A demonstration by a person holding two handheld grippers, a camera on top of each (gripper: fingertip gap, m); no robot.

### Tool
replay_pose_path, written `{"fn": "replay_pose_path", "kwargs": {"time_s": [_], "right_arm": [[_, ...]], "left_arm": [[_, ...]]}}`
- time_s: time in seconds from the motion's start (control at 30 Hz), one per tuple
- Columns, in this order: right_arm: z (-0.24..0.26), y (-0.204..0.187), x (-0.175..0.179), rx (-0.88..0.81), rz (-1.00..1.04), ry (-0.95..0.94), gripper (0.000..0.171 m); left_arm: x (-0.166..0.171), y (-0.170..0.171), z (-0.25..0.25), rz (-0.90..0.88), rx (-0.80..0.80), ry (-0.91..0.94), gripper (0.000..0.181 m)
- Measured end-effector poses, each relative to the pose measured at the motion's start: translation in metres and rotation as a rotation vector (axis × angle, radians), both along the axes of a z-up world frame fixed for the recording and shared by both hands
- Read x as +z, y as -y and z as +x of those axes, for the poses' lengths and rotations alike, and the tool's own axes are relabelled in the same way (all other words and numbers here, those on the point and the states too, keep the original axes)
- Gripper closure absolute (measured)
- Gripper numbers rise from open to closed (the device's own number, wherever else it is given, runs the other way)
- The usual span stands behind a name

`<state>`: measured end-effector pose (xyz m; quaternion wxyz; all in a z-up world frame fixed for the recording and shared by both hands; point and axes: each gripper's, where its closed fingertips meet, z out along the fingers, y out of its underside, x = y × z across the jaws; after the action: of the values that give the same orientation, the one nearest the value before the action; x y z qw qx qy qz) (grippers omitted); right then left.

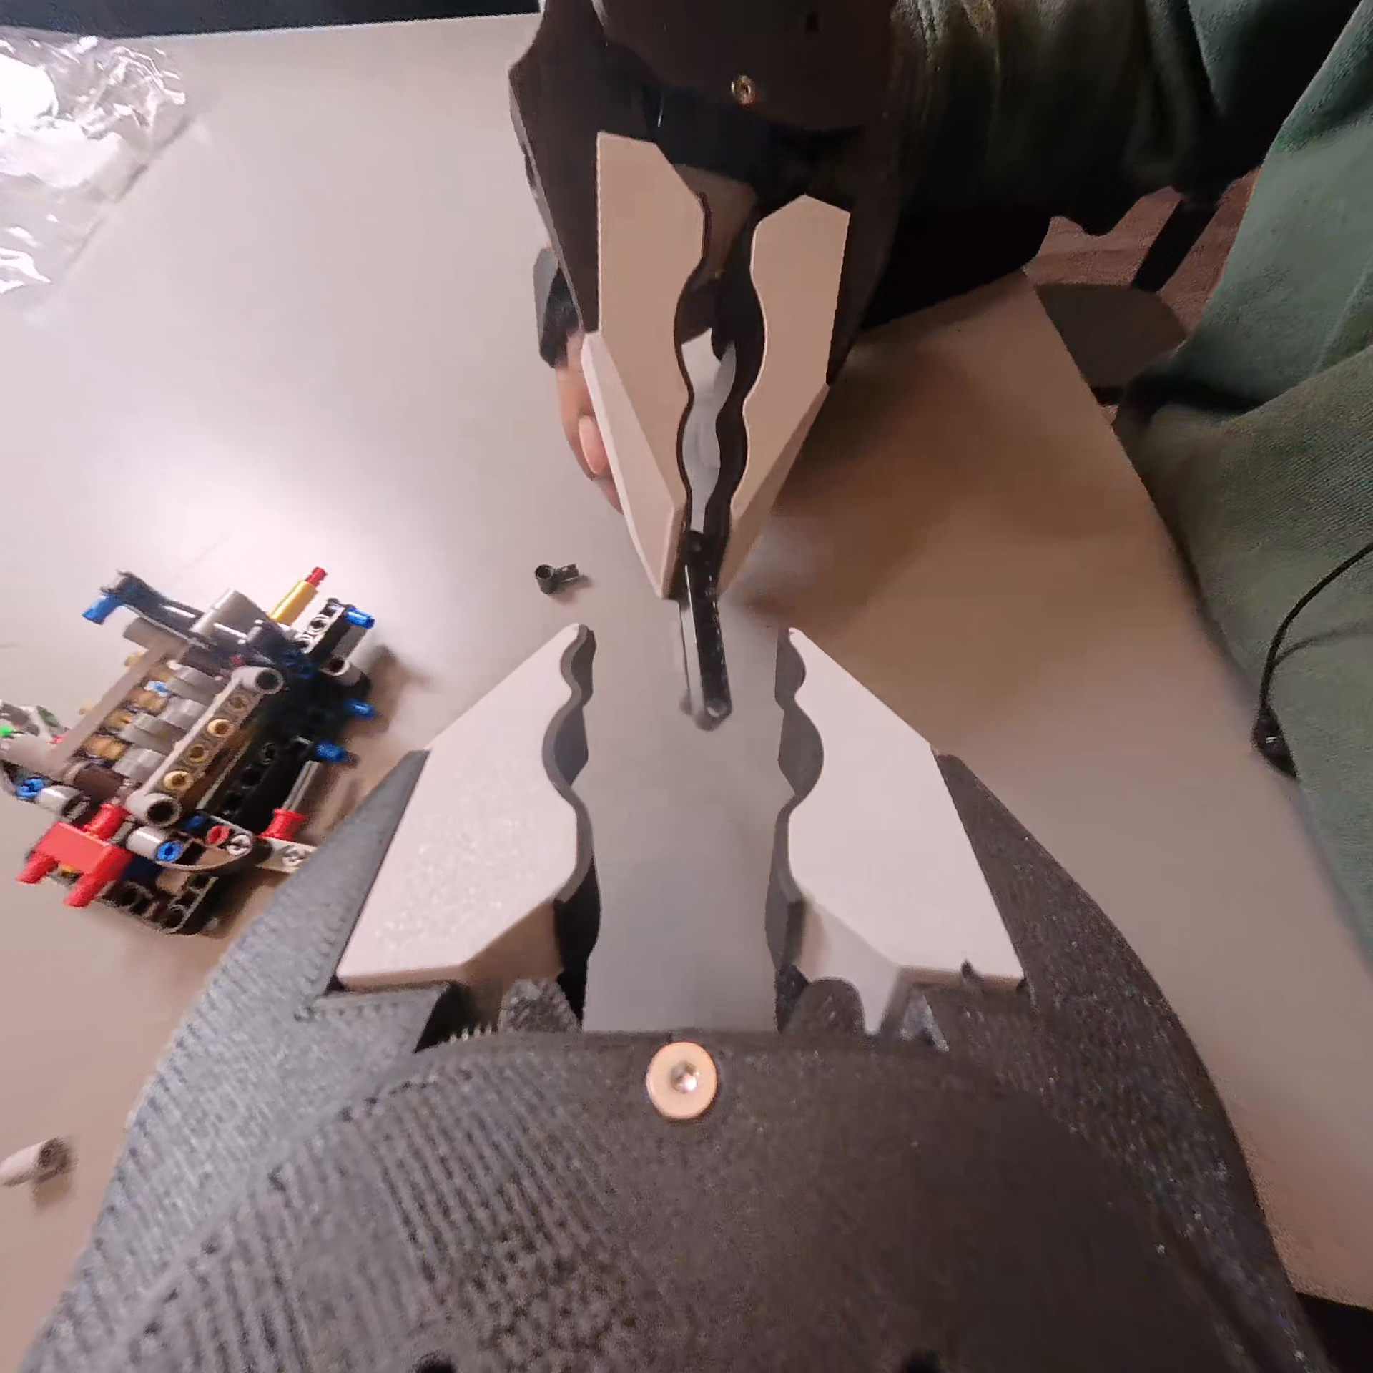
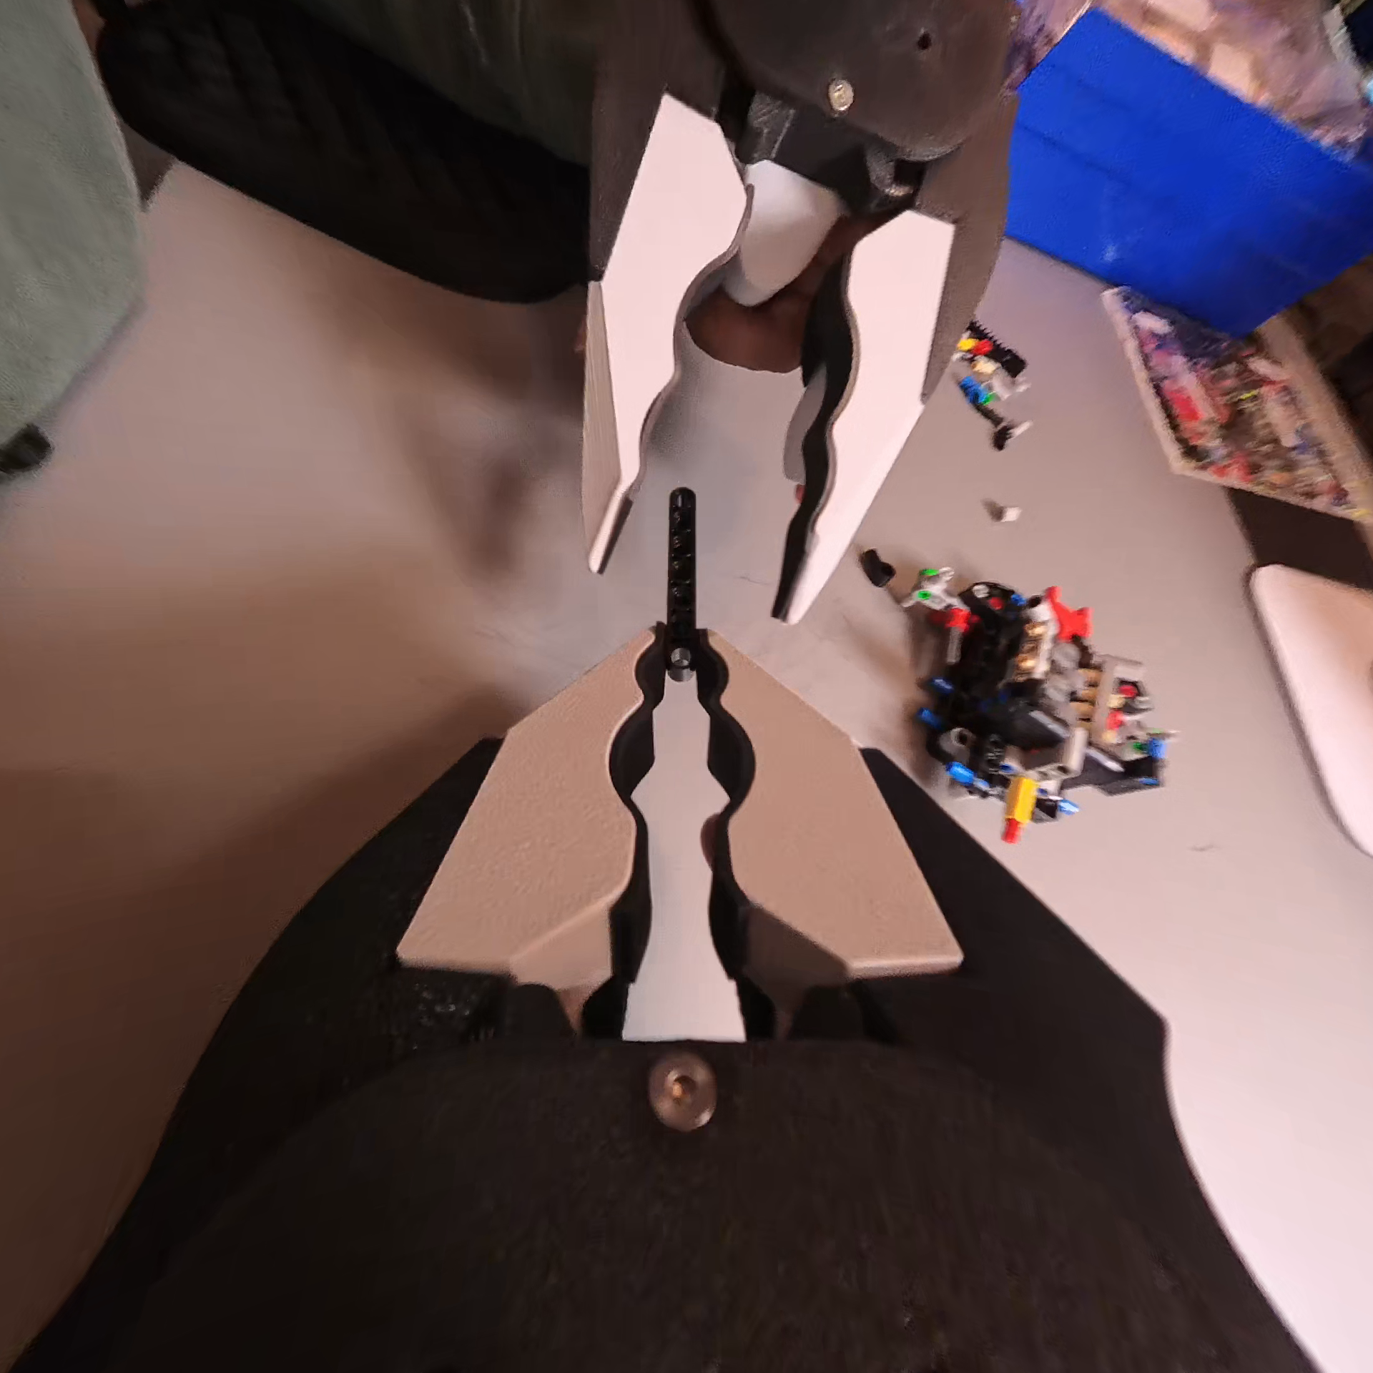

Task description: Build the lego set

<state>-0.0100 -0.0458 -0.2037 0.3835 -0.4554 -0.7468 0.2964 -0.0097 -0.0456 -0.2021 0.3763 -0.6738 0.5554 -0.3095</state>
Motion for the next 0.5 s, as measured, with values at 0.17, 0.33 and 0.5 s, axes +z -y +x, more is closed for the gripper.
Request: {"fn": "replay_pose_path", "kwargs": {"time_s": [0.17,0.33,0.5], "right_arm": [[0.000,-0.006,0.012,0.006,0.157,-0.094,0.165],[-0.001,-0.008,0.016,-0.002,0.198,-0.129,0.165],[-0.001,-0.015,0.019,-0.048,0.131,-0.147,0.165]], "left_arm": [[0.008,-0.005,-0.003,0.081,0.019,0.012,0.136],[0.017,-0.009,-0.006,0.025,0.038,0.100,0.138],[0.028,-0.008,-0.007,-0.006,0.034,0.180,0.152]]}}
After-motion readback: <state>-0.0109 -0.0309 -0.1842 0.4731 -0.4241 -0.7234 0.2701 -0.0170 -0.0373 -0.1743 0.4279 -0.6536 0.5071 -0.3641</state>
